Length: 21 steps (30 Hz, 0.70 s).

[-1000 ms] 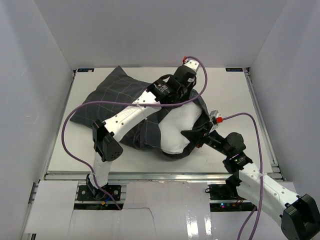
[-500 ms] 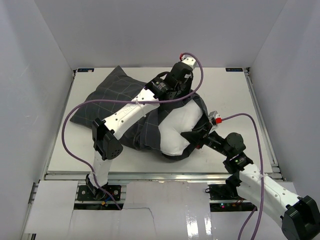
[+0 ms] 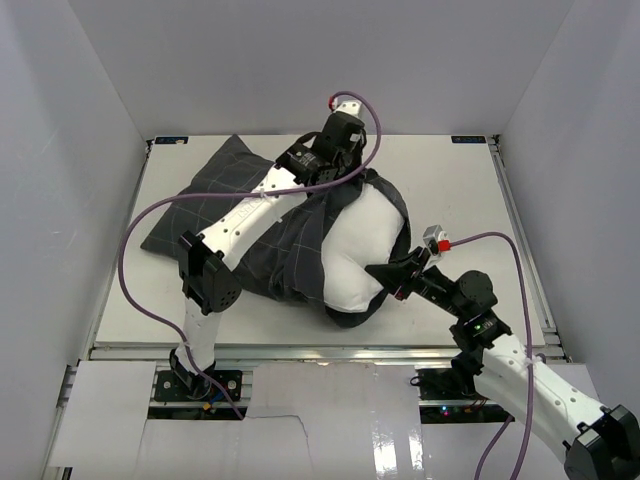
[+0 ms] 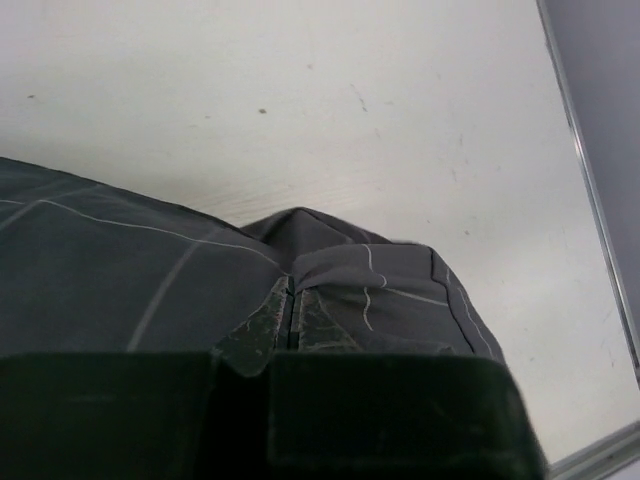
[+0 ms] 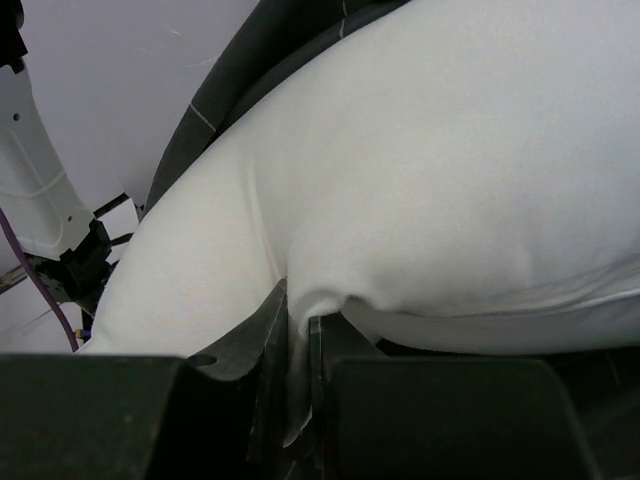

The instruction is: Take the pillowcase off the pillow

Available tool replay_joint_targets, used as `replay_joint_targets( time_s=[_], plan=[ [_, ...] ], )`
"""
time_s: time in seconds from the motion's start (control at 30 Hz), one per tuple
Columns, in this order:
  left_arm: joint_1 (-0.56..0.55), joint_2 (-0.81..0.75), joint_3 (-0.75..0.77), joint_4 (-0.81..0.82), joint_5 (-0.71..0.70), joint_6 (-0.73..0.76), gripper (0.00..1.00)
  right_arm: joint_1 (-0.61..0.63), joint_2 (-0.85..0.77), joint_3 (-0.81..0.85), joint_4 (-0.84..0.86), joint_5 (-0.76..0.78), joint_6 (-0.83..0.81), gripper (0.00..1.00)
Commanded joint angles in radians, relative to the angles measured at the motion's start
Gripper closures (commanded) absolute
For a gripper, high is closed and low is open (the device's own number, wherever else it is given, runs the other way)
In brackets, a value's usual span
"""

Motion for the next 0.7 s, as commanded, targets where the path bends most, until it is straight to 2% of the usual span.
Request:
replay_joint_targets(
  time_s=[0.0,0.33,0.67],
  plan=[
    [0.091,-0.01,0.0,0.023,-0.104,-0.057,1.0,0.012,-0.051,0.024,0.057,-0.047,-0.014,0.92],
    [0.136,-0.004,-0.035,-0.002,-0.141,-0.055,1.0,0.011,-0.092,0.027,0.043,-0.065,-0.014,0.92],
    [0.21,-0.004,-0.173,-0.019,-0.153,-0.069,1.0,0.012,-0.151,0.022,0.044,-0.081,-0.019,0.92]
  ],
)
